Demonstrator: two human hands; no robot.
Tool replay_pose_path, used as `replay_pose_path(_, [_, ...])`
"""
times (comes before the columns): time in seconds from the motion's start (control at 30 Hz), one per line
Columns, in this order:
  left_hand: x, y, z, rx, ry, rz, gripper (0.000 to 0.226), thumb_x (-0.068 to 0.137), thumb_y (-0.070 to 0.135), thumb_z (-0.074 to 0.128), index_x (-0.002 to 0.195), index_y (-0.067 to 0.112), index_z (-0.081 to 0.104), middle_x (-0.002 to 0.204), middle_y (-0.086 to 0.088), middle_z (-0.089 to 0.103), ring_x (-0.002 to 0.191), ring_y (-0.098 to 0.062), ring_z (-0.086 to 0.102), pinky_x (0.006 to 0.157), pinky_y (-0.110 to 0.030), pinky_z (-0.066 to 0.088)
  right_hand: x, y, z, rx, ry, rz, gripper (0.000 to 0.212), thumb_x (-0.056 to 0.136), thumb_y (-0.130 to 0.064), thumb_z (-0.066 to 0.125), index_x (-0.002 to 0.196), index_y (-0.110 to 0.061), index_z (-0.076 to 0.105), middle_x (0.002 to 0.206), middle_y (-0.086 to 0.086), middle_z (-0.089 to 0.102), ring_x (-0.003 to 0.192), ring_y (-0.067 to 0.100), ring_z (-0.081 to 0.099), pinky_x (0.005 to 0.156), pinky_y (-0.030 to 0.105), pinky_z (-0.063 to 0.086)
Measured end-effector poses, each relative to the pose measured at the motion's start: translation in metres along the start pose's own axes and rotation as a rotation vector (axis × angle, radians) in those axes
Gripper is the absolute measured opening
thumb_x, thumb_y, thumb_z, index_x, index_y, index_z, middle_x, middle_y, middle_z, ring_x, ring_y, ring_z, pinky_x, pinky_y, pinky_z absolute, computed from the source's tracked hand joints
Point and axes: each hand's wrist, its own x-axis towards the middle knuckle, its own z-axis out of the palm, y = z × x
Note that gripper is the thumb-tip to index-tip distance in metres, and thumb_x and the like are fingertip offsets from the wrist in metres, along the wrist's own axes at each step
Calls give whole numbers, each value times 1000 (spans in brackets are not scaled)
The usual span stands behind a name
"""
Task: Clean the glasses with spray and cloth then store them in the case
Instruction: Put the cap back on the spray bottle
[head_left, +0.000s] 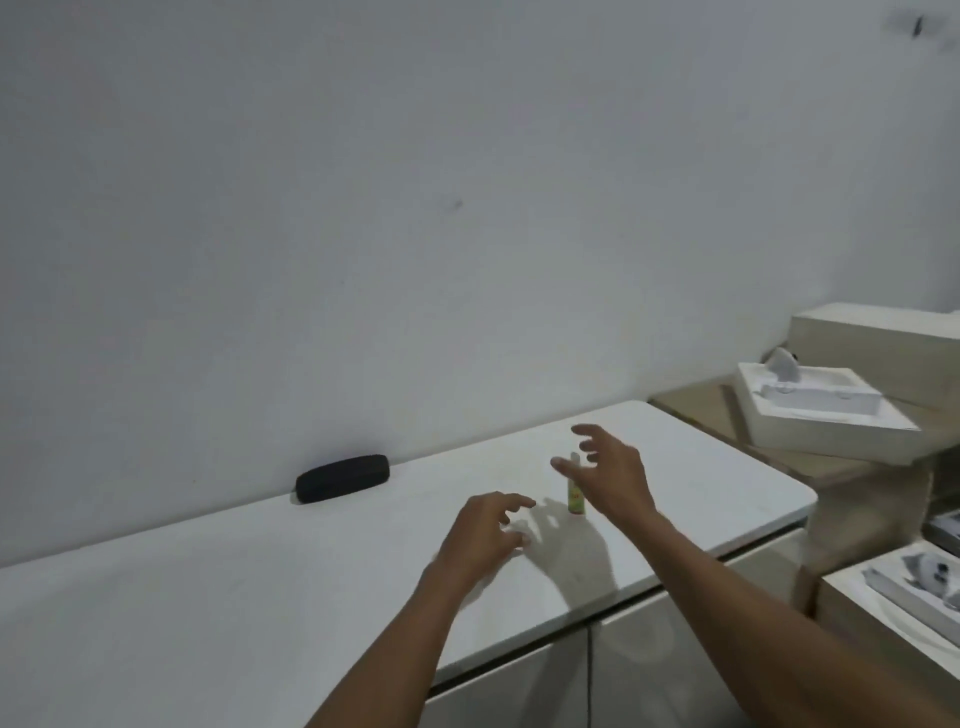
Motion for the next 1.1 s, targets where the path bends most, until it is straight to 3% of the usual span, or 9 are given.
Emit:
replay_pose_path(0.07, [-2,5,9,5,22,-20,40,79,15,78,118,27,75,116,1,70,91,-8,64,63,-1,41,-10,15,5,48,2,21,56,77,-30,87,129,-26,65,109,4,68,95,21,67,82,31,55])
replay_pose_path(0.17, [-4,6,20,23,61,-47,28,80,17,75,106,28,78,108,6,73,82,3,62,65,-1,39,-17,33,17,160,23,37,45,87,-29,80,129,-26,65,109,5,73,92,17,73,80,38,63])
replay_pose_path(0.33, [-1,-2,27,26,117,-76,27,88,5,65,100,27,77,91,9,70,72,2,62,67,-11,49,-19,40,28,270,90,45,26,97,-33,68,121,-24,71,91,-4,76,75,-4,73,78,36,63])
replay_pose_path(0.43, [2,0,25,-131,146,-113,38,79,-6,67,94,28,75,80,4,69,65,-3,61,65,-18,52,-15,47,33,265,86,44,25,95,-31,72,119,-25,72,88,-6,77,76,1,74,80,38,63])
replay_pose_path(0.53, [11,12,19,-285,235,-113,32,78,-8,72,82,23,79,81,1,75,67,-8,68,62,-21,57,-14,54,38,274,84,45,32,92,-25,76,123,-28,71,92,-3,76,83,7,75,81,42,63])
replay_pose_path(0.77, [50,53,8,-404,333,17,25,80,1,81,98,17,81,92,13,78,78,-5,73,75,-12,54,-16,60,37,363,92,33,21,92,-27,75,105,-43,71,78,-12,78,76,1,74,77,30,59])
replay_pose_path(0.87, [60,64,12,-408,308,46,26,82,2,79,103,17,81,95,14,78,80,-7,74,76,-12,54,-14,65,38,364,74,40,29,89,-16,77,110,-35,74,84,-8,79,78,0,74,80,32,60])
replay_pose_path(1.1, [71,64,27,-422,291,29,27,82,-1,76,99,20,81,86,4,79,79,-6,75,75,-14,55,-13,68,41,343,71,32,29,88,-15,75,111,-33,75,83,-7,79,74,4,75,80,33,59])
